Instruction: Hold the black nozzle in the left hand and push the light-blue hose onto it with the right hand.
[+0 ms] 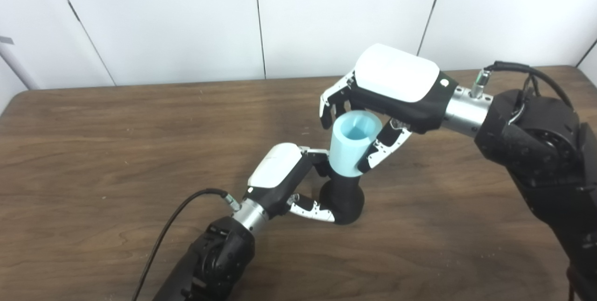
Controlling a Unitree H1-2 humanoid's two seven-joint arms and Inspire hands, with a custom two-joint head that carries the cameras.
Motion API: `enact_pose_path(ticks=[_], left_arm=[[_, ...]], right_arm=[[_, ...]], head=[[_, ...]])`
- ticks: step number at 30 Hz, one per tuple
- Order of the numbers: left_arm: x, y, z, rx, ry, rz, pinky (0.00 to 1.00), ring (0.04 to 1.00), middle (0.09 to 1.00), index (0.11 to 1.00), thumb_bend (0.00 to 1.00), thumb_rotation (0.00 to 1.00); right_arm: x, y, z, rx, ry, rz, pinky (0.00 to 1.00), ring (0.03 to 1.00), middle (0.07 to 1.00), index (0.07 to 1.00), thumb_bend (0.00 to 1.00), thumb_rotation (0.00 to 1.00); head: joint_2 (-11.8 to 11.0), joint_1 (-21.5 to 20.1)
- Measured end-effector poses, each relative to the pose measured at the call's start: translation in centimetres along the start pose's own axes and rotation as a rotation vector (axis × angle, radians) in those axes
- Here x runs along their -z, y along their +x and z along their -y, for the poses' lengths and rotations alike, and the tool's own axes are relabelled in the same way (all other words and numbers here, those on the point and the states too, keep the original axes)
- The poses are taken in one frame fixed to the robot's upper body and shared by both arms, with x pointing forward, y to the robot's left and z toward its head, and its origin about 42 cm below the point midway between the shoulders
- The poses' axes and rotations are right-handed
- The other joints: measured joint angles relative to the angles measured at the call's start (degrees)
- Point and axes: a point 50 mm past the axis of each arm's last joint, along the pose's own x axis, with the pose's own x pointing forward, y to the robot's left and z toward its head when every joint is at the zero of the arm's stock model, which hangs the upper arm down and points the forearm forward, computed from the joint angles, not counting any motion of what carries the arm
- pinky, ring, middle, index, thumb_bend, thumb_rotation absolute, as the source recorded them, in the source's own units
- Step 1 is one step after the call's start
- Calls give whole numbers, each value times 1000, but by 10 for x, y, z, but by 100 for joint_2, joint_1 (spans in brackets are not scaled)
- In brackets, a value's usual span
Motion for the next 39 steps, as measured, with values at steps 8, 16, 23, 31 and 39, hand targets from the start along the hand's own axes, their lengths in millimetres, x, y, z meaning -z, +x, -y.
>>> enact_pose_path(ticks=[8, 16, 23, 31, 39], left_arm=[[0, 0, -1, 3, 0, -1, 788, 576, 500, 472, 524, 0], [0, 0, -1, 3, 1, -1, 788, 576, 501, 472, 524, 0], [0, 0, -1, 4, 1, -1, 788, 576, 502, 471, 524, 0], [0, 0, -1, 4, 1, -1, 788, 575, 503, 470, 524, 0], [-1, 0, 0, 5, 0, 0, 788, 575, 502, 471, 524, 0]], right_arm=[[2, -1, -3, 9, 15, -8, 203, 336, 447, 539, 509, 0], [2, -2, -7, 13, 40, -22, 206, 336, 450, 540, 508, 0], [-1, -3, -9, 9, 50, -24, 187, 334, 443, 536, 508, 0], [-8, -2, -9, -7, 52, -7, 219, 337, 454, 541, 508, 0], [-12, 0, -7, -50, 33, 39, 231, 338, 453, 539, 508, 0]], head=[[9, 0], [18, 0], [26, 9], [35, 0], [35, 0]])
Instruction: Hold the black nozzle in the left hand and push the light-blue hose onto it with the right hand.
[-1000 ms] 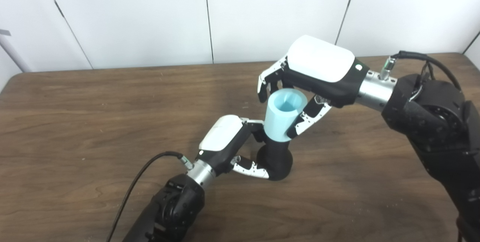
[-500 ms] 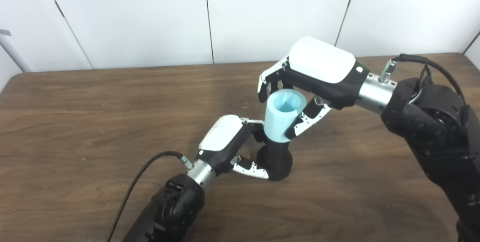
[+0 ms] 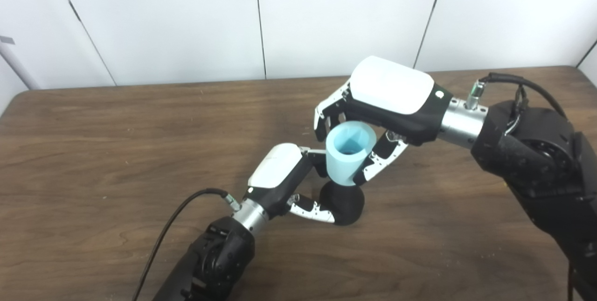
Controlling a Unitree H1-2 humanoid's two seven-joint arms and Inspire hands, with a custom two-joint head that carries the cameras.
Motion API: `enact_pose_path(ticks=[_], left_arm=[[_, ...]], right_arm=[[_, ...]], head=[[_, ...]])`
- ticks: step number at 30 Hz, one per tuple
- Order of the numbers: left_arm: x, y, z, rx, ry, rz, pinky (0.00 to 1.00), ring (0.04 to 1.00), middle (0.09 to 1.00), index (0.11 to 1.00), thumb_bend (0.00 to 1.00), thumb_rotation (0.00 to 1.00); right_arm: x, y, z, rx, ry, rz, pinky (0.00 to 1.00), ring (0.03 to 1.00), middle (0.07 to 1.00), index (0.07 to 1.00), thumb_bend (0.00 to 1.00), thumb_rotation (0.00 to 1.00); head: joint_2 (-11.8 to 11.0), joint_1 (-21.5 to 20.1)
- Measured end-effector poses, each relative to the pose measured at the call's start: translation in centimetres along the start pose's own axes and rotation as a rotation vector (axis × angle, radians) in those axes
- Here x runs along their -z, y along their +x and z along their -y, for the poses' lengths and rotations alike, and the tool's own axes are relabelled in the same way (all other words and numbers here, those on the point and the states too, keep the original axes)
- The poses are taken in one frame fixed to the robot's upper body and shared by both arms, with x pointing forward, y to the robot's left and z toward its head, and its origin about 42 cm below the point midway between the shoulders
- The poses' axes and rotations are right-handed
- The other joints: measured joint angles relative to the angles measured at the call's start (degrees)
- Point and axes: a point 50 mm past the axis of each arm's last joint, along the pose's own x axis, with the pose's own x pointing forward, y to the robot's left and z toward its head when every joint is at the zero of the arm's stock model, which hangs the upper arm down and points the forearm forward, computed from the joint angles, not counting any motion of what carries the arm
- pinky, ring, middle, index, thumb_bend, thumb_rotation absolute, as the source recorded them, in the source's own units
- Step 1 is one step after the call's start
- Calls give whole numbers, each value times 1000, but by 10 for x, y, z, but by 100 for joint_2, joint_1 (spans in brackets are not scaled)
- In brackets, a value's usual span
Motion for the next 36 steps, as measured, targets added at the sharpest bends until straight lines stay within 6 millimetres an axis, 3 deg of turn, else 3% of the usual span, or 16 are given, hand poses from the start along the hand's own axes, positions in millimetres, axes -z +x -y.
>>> enact_pose_path(ticks=[36], left_arm=[[-2, -1, 2, 2, -7, 4, 779, 577, 498, 476, 524, 0]], right_arm=[[7, -11, 1, 8, 39, -30, 204, 340, 460, 542, 508, 0]], head=[[18, -9]])
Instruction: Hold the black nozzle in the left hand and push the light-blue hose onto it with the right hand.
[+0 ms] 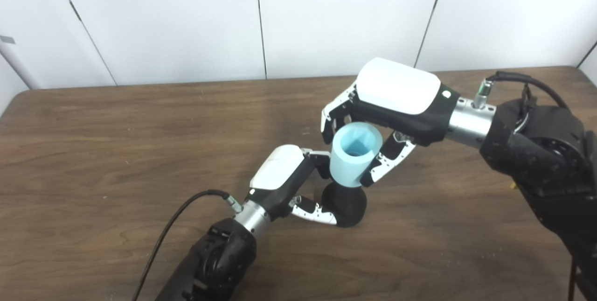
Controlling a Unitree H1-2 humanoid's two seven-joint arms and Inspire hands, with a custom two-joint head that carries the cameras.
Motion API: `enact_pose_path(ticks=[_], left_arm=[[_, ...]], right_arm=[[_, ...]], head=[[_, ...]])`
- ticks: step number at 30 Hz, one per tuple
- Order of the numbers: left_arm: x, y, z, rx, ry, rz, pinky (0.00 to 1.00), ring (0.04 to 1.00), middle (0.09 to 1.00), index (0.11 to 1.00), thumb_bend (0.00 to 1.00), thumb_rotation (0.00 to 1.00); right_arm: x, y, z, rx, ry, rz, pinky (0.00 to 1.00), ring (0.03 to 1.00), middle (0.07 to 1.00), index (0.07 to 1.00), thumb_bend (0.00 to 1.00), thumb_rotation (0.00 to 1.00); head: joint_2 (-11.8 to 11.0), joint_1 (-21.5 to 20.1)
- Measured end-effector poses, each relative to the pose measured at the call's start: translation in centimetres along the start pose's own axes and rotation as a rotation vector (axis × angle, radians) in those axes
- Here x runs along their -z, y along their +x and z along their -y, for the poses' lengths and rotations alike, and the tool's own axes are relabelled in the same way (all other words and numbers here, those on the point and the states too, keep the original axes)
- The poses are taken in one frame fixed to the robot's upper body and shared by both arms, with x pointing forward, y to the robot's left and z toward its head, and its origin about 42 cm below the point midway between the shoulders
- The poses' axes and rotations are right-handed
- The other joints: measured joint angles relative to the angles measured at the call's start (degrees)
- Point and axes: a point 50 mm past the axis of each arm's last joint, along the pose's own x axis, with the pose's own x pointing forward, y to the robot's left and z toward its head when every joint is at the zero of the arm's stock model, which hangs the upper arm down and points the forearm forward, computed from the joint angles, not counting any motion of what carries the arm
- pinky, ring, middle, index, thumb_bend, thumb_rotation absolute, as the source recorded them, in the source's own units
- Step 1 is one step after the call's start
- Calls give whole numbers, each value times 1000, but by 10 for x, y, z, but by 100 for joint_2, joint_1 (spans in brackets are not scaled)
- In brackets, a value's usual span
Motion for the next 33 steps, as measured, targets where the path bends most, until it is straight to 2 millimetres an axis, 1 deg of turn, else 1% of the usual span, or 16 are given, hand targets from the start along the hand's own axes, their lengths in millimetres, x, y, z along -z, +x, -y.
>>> enact_pose_path(ticks=[14, 19, 23, 29, 33], left_arm=[[-1, 0, 0, 4, 0, 2, 774, 579, 506, 469, 523, 0], [-1, 0, 0, 8, 0, 4, 774, 580, 498, 476, 524, 0], [-1, 0, 0, 13, 0, 4, 775, 580, 498, 476, 524, 0], [-1, 0, 0, 17, 0, 5, 776, 580, 497, 476, 524, 0], [-1, 0, -1, 17, 0, 5, 776, 580, 497, 477, 524, 0]], right_arm=[[5, -5, -5, 20, 48, -24, 253, 352, 467, 544, 509, 0], [9, -4, -12, 4, 75, -39, 293, 368, 480, 540, 511, 0], [9, -4, -14, -1, 80, -41, 306, 374, 477, 540, 512, 0], [8, 2, -19, -33, 92, -40, 232, 345, 450, 542, 509, 0], [9, 5, -18, -51, 89, -37, 224, 344, 453, 545, 508, 0]], head=[[9, 18], [18, 26], [18, 26], [26, 35], [35, 35]])
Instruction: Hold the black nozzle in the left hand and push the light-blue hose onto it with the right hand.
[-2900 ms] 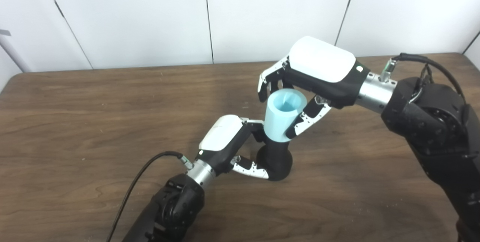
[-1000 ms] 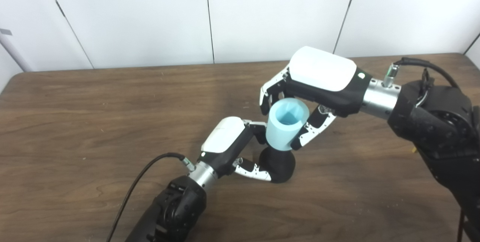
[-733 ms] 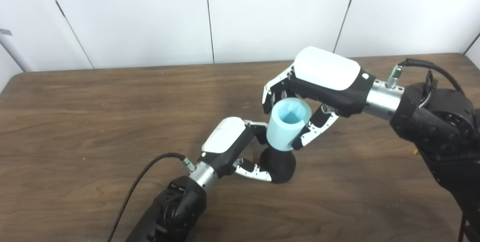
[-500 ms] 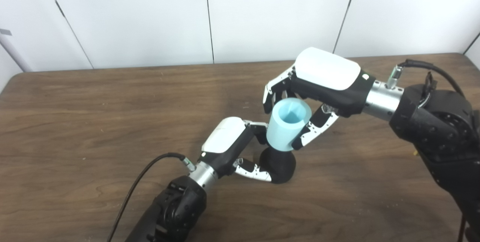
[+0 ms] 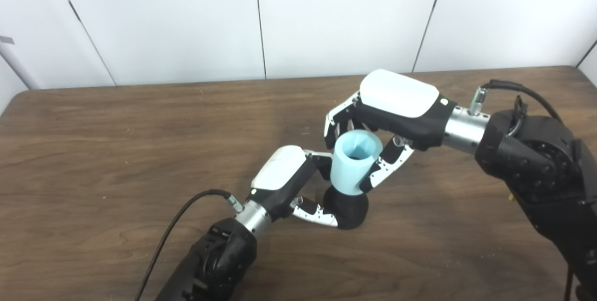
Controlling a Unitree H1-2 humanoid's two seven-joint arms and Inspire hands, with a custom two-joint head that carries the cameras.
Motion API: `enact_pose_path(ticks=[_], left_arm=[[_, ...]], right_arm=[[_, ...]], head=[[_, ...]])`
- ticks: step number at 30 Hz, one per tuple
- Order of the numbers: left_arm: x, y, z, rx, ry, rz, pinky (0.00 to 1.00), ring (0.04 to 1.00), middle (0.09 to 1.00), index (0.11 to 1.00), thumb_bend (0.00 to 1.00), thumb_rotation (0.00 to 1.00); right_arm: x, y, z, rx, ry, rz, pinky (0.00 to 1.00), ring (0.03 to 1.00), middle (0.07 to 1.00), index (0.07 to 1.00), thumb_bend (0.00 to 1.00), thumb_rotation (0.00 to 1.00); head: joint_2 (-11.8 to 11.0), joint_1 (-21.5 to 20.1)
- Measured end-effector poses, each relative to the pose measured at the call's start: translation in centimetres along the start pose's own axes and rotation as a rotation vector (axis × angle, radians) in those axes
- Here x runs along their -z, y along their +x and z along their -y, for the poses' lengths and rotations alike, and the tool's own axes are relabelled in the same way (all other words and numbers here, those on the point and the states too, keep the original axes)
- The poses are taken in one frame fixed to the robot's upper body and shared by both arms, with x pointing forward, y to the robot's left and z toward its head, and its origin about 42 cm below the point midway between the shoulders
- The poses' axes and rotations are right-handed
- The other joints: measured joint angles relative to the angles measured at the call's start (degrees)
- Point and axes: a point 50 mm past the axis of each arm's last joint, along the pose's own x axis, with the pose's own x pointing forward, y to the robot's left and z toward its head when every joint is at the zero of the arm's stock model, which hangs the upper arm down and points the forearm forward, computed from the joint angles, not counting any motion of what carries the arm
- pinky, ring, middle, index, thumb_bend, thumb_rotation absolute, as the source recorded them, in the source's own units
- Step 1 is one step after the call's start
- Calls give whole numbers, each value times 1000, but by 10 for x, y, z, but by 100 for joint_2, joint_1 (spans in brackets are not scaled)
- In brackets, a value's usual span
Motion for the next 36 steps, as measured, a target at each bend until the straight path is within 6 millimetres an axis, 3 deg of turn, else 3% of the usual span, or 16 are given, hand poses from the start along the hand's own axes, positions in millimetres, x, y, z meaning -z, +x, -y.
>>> enact_pose_path(ticks=[9, 19, 21, 23, 24, 25, 26, 36], left_arm=[[0, 0, 0, 1, 0, 0, 778, 579, 490, 482, 524, 0], [0, -1, 0, 0, -2, -1, 778, 581, 499, 474, 524, 0], [-1, -1, 0, 0, -2, -1, 778, 582, 499, 475, 524, 0], [-1, -1, 0, 0, -2, -1, 778, 582, 498, 476, 524, 0], [-1, -1, 0, 0, -3, -1, 778, 582, 498, 476, 524, 0], [-1, -1, 0, 0, -2, -1, 778, 582, 497, 477, 524, 0], [-1, -1, 0, 0, -3, -1, 778, 582, 496, 477, 524, 0], [0, -1, 0, 1, -2, -1, 779, 581, 498, 476, 524, 0]], right_arm=[[0, 7, 3, -48, -3, -7, 261, 355, 457, 545, 509, 0], [-4, 6, 3, -44, -29, -3, 237, 349, 463, 549, 508, 0], [-4, 5, 3, -42, -31, 0, 254, 353, 464, 557, 509, 0], [-4, 4, 2, -35, -37, 3, 341, 427, 466, 531, 523, 5], [-4, 4, 2, -31, -42, 7, 376, 467, 535, 589, 712, 72], [-4, 3, 1, -24, -51, 10, 411, 516, 593, 630, 838, 131], [-4, 2, 0, -19, -58, 13, 423, 533, 613, 644, 881, 151], [0, -11, 0, 6, -128, 12, 468, 575, 657, 648, 981, 291]], head=[[-9, 0], [-9, -17], [-9, -26], [-9, -26], [-17, -26], [-18, -26], [-18, -26], [-18, -26]])
